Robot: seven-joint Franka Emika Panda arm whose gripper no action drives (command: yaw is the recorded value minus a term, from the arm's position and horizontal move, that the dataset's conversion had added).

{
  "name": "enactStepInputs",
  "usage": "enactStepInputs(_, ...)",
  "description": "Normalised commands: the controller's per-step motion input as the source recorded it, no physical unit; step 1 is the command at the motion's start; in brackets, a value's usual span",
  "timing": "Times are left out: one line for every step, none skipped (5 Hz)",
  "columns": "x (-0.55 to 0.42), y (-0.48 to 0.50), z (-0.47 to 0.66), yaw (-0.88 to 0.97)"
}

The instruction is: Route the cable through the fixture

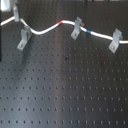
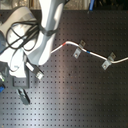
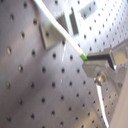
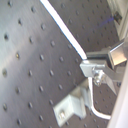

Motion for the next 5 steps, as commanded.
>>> enactStepInputs(0.514,0.038,-0.37,0.06)
enactStepInputs(0.427,0.014,-0.28,0.23)
enactStepInputs(-0.002,0.011,0.18,0.93)
enactStepInputs(-0.068,0.005,0.31,0.98)
enactStepInputs(-0.142,0.033,0.22,0.93)
